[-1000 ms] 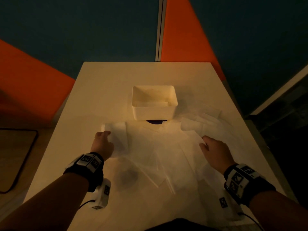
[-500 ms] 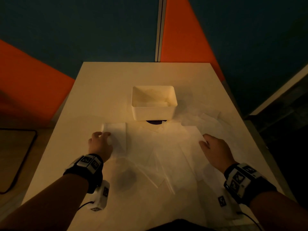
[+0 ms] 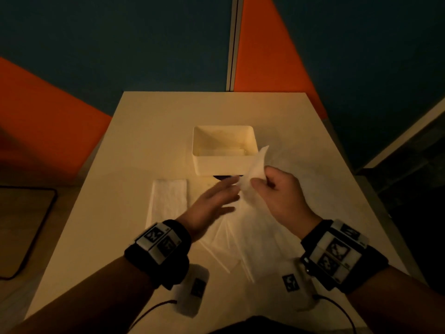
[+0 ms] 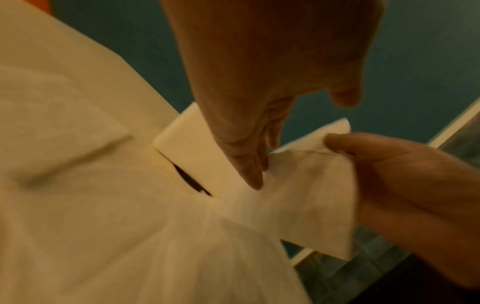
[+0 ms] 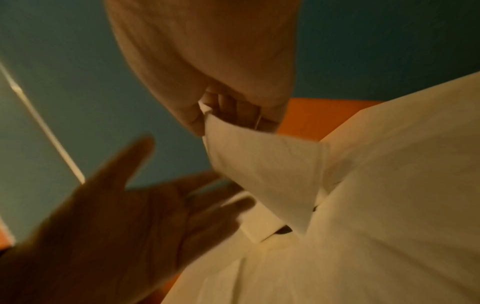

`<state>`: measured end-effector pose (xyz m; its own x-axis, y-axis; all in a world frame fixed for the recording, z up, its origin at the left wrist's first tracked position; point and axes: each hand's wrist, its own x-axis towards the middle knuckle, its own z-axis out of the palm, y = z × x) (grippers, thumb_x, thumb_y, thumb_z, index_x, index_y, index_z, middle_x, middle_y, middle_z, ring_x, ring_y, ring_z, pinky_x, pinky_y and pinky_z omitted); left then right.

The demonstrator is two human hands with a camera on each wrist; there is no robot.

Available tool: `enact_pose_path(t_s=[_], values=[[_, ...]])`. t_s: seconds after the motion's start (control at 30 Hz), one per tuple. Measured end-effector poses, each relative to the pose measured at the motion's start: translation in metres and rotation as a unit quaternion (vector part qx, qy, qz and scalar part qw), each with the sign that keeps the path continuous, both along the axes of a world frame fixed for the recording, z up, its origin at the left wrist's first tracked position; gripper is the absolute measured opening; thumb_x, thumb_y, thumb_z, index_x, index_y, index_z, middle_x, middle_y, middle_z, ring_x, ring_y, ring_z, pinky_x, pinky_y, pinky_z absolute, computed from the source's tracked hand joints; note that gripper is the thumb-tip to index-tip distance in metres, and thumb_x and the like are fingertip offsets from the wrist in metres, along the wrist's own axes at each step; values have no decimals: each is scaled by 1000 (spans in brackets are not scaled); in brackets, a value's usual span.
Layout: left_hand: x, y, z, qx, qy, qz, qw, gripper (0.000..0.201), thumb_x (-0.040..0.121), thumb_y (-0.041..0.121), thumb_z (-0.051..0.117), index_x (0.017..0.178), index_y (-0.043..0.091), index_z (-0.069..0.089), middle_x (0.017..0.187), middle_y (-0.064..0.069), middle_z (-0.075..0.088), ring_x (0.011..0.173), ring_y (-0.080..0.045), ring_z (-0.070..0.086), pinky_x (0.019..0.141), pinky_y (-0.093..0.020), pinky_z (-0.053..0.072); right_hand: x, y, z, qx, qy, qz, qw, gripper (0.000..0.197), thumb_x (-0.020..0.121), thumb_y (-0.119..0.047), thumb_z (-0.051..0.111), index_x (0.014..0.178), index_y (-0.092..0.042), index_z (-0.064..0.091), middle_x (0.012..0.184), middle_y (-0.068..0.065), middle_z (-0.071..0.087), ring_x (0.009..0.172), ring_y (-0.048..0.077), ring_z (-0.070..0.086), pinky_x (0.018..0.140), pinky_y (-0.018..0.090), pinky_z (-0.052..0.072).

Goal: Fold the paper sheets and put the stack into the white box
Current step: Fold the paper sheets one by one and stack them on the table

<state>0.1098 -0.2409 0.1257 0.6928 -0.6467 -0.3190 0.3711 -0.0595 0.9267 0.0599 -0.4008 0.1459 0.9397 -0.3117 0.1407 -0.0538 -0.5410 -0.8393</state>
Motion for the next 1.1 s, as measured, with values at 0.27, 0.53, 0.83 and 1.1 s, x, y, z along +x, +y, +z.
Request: enact_pose_path(t_s=[0.27,0.53,0.83,1.1], values=[[-9,-13,16,-166,98,81,978,21,92,25,52,105,10,60,97,-15,59,89,-23,61,80,-35,56,-3,13,14,194,26,137,971,21,97,-9,47,103,-18,65,97,0,68,88,6,65,75,18,49],[6,-1,12,-130,131,108,977,27,93,21,50,114,9,60,104,-10,69,90,-23,68,79,-35,57,-6,-28,16,180,94,-69,977,40,82,-24,69,119,-20,53,110,-2,58,91,8,57,67,18,44],[17,6,18,-58,54,8,997,32,79,25,64,109,15,63,106,-6,70,100,-24,65,87,-40,55,-13,-35,16,396,74,39,914,29,87,0,52,110,-13,64,104,9,70,93,23,65,80,36,52],[31,35,33,-88,54,-177,979,53,66,25,75,116,11,66,137,-4,52,122,-27,52,97,-38,47,-15,-48,22,354,78,52,931,48,88,7,44,56,-22,67,70,-2,64,65,15,58,55,26,44]])
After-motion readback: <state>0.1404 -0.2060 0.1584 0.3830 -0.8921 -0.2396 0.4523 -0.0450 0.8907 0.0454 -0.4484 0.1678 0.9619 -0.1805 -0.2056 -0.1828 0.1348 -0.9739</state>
